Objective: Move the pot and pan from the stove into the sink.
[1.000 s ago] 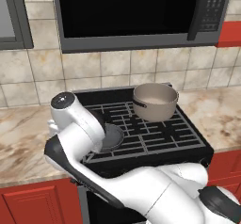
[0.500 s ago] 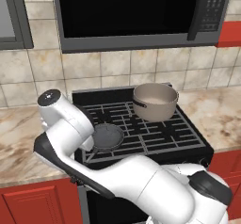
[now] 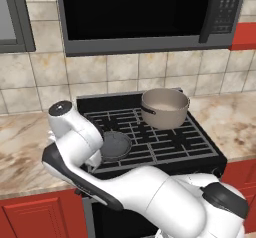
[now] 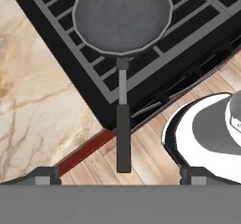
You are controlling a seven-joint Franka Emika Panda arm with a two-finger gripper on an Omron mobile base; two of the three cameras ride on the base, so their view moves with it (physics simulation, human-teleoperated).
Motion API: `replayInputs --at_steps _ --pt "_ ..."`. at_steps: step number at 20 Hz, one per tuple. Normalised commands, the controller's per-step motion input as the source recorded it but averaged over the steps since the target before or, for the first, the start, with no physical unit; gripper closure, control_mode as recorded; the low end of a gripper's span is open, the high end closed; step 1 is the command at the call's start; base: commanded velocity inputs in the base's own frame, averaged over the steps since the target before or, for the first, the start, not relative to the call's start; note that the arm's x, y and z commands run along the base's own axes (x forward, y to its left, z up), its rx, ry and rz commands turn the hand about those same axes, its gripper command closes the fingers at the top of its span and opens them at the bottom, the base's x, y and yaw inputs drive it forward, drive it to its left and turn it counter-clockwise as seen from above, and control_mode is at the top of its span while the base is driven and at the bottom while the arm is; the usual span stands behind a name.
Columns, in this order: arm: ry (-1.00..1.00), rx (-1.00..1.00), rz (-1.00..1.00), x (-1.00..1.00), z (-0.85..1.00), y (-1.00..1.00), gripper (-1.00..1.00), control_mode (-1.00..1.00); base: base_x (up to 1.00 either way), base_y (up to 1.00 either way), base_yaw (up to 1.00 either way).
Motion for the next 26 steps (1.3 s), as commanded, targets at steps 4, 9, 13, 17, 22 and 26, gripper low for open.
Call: replayInputs --at_steps 4,9,13,17,22,26 --pt "0.05 0.06 0.03 0.05 -0.40 -0.09 -1.00 -1.00 0.00 0.00 0.00" --pt "0.03 0.05 0.04 0.05 -0.40 -0.11 -1.00 -1.00 0.00 0.00 0.00" --pt "0.02 0.06 0.04 0.11 -0.35 -0.11 -1.00 -1.00 0.00 0.00 0.00" --pt "0.00 0.03 0.06 0.21 -0.29 -0.07 -1.00 -1.00 0.00 0.00 0.00" --pt "0.00 0.03 0.06 0.24 -0.24 -0.04 -1.00 -1.00 0.00 0.00 0.00" --pt "0.00 0.02 0.05 0.24 -0.25 0.00 -1.00 -1.00 0.00 0.00 0.00"
